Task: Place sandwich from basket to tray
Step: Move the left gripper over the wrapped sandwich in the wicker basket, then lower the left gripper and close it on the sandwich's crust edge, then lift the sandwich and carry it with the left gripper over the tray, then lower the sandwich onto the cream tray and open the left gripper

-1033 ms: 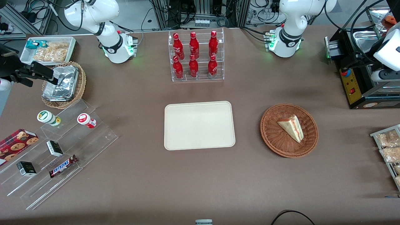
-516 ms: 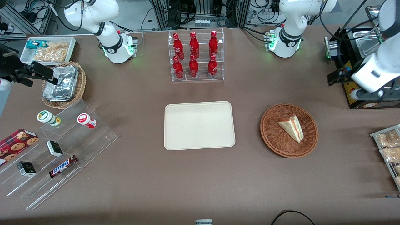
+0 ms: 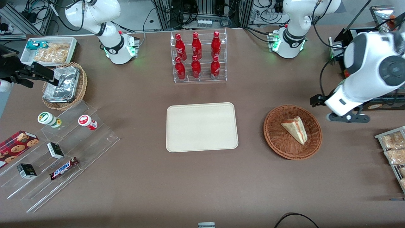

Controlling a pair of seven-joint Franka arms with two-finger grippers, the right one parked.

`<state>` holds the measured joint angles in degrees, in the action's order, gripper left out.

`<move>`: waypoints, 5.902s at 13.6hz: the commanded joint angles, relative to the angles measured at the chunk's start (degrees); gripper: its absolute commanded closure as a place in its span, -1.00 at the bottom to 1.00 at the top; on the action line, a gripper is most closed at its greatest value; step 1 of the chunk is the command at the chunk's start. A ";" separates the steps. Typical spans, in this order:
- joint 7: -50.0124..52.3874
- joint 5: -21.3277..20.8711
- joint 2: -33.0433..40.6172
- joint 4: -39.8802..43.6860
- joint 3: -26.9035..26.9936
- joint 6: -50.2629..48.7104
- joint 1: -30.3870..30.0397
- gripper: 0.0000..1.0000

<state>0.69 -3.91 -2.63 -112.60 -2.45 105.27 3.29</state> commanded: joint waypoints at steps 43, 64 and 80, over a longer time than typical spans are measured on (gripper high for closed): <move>49.00 3.91 -9.69 -12.74 -2.03 29.40 0.49 0.97; 50.63 -5.23 -32.87 23.81 -20.93 10.66 17.00 0.92; 68.22 -11.73 -47.03 39.12 -19.70 10.66 28.79 -0.99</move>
<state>67.39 -14.39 -48.99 -75.57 -22.75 117.50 31.11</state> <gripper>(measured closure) 0.802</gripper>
